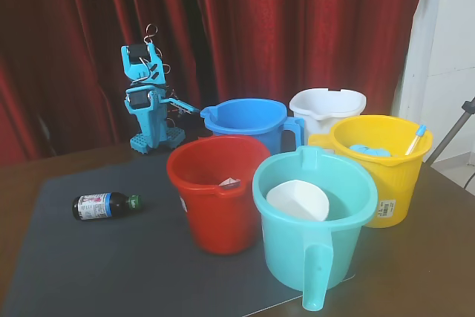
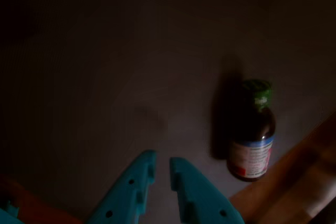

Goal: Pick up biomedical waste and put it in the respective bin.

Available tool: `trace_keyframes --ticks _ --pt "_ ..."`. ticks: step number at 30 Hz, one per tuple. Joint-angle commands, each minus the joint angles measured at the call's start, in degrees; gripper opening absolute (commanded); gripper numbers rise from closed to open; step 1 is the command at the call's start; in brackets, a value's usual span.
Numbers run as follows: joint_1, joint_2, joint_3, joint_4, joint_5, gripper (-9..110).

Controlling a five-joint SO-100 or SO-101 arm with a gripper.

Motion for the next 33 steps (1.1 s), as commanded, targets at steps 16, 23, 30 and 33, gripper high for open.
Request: trace_keyframes --ticks 16,23,30,33 --pt "-0.26 -0.44 0.88 -9.23 -0.44 2" --pt "0.44 -0.44 0.88 -24.43 -0.53 2" --pt "5.1 -0.44 0.7 -36.47 -5.98 2" --pt "7.03 -0.88 -1.58 -41.48 -8.35 2"
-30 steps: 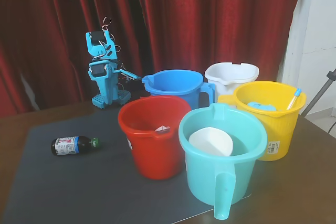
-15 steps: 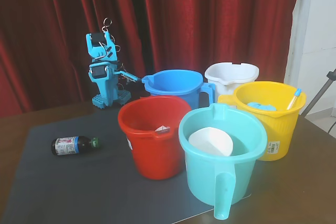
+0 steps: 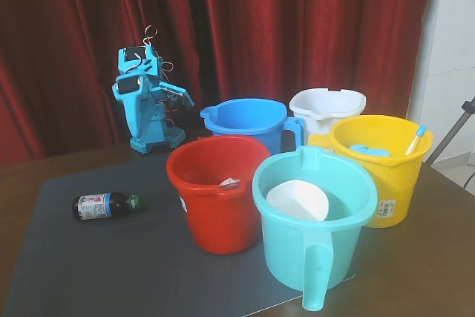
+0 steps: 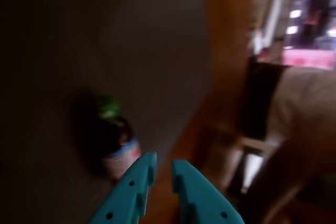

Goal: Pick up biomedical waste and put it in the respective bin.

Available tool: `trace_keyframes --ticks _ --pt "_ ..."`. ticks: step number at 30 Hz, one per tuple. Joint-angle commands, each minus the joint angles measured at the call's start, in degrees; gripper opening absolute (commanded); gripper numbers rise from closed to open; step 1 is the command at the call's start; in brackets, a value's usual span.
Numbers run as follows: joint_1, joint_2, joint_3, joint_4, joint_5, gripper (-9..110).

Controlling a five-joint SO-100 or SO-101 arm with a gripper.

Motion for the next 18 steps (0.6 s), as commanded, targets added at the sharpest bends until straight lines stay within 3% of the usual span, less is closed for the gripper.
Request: trace_keyframes --ticks 1,12,18 --pt "2.37 -0.18 -4.04 -3.96 -2.02 2" --pt "8.53 -0.88 -18.11 13.18 -22.59 3" --pt "10.46 -11.25 -22.24 18.37 -23.47 28"
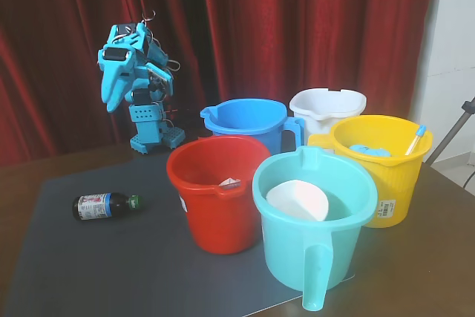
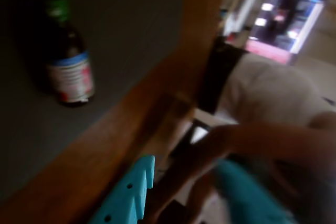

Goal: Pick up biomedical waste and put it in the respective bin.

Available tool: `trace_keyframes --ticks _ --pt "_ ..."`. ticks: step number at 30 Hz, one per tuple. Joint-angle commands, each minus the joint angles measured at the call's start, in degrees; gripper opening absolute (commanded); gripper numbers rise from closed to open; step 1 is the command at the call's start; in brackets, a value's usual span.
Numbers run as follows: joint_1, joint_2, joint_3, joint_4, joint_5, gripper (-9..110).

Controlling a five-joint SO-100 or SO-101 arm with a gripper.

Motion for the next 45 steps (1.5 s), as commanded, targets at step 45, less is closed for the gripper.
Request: trace_keyframes --ticks 45 --pt "-0.26 -67.68 -36.39 -1.14 106.7 44"
